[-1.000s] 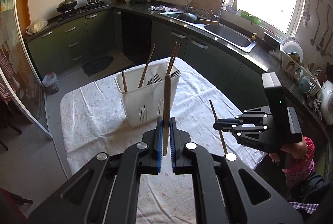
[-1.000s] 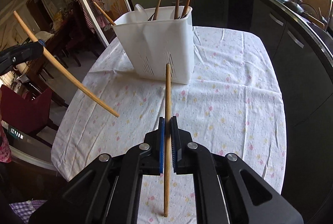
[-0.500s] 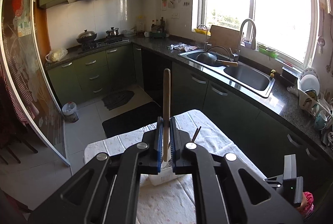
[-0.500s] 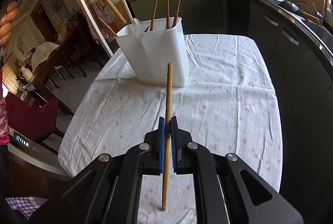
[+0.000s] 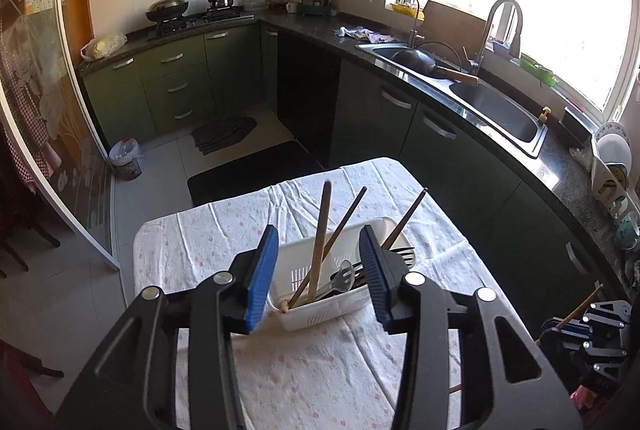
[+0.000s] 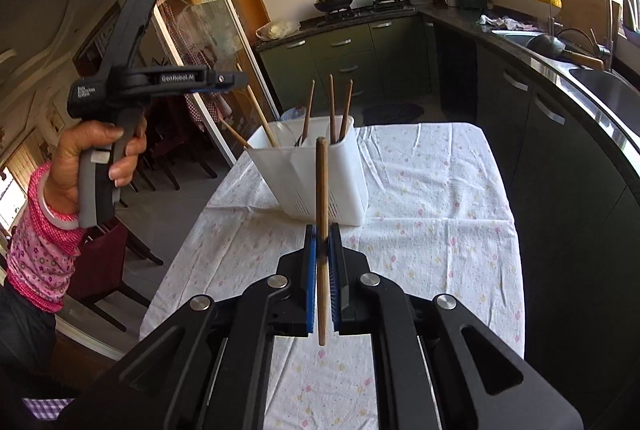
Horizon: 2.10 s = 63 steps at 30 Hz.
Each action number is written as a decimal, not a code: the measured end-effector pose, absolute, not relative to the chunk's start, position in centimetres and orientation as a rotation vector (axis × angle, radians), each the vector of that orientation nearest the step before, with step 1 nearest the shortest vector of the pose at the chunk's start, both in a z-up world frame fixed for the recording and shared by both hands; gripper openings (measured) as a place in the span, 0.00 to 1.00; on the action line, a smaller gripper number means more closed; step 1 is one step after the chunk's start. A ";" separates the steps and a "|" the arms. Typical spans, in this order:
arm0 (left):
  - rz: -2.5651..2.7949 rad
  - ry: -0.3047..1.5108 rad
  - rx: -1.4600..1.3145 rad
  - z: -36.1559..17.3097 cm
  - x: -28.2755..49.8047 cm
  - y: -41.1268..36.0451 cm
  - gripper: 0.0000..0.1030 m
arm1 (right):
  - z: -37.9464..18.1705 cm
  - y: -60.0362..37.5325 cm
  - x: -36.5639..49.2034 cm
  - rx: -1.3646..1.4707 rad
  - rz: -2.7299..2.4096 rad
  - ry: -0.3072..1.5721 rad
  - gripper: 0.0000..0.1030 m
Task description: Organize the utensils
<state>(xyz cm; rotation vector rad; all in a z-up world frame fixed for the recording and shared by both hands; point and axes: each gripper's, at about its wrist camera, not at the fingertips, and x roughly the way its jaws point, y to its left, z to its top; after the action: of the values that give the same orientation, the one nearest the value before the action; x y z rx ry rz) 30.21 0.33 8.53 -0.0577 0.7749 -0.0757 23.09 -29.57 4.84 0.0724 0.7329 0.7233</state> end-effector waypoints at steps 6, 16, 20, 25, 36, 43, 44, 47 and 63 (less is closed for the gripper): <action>-0.083 0.608 -0.090 11.2 24.4 1.7 0.51 | 12.9 -28.7 24.3 0.150 0.749 0.530 0.06; -0.153 0.544 -0.083 9.2 14.5 2.7 0.54 | 15.8 -22.8 30.6 0.158 0.660 0.439 0.06; -0.181 0.567 -0.100 7.7 12.8 2.9 0.54 | 12.4 -20.2 33.7 0.137 0.626 0.516 0.06; -0.197 0.588 -0.136 6.5 12.1 3.6 0.55 | 7.3 -17.8 35.3 0.077 0.604 0.603 0.07; -0.213 0.585 -0.154 5.5 11.8 3.1 0.57 | 6.4 -18.1 31.8 0.007 0.618 0.533 0.38; -0.216 0.573 -0.166 4.9 11.9 3.2 0.60 | 9.0 -24.4 22.1 0.077 0.641 0.324 0.69; -0.216 0.569 -0.168 4.8 11.8 3.1 0.61 | 8.8 -25.4 20.6 0.084 0.639 0.294 0.73; -0.211 0.558 -0.161 4.4 11.5 2.8 0.64 | 7.7 -28.3 16.6 0.100 0.607 0.218 0.91; -0.035 0.400 -0.052 2.3 5.9 -1.0 0.93 | -1.5 -33.9 5.7 -0.008 0.526 0.215 0.96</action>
<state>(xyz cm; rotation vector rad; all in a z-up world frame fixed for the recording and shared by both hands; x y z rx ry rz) 5.90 -0.96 2.33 -0.0519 0.4001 -0.0351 5.68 -33.94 -1.46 -0.0084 0.2148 0.5262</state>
